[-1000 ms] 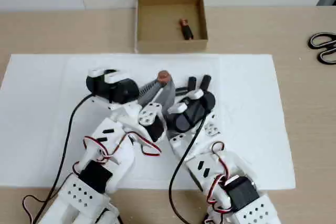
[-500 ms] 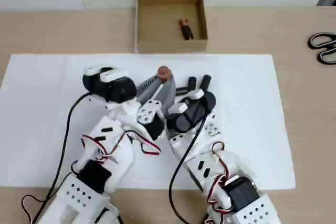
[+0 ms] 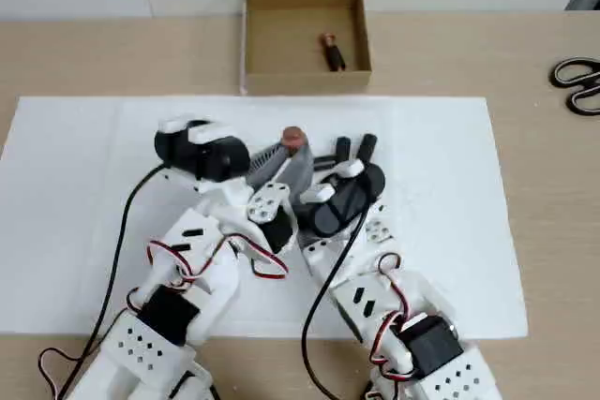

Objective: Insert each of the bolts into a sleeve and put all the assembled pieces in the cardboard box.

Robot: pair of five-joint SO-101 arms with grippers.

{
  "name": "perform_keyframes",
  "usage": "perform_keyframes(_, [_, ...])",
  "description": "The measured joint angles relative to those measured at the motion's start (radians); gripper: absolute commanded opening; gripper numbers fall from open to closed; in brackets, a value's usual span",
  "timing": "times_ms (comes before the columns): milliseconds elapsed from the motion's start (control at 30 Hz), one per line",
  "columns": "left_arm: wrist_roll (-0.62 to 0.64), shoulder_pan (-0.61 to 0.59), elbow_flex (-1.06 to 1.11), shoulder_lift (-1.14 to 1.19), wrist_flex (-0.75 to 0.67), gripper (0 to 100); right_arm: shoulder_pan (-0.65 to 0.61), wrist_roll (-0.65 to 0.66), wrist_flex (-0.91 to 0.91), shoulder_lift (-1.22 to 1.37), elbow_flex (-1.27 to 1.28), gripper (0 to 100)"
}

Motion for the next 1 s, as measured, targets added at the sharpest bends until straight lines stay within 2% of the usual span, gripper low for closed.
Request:
perform_keyframes(800, [0.0,0.02,0.061,-0.005,-0.021,1,-0.005,0.0,0.0,0.002,0.002,0.4])
perform_keyframes(1000, [0.0,0.021,0.061,-0.014,0.043,1,-0.005,0.0,0.002,0.002,0.005,0.4])
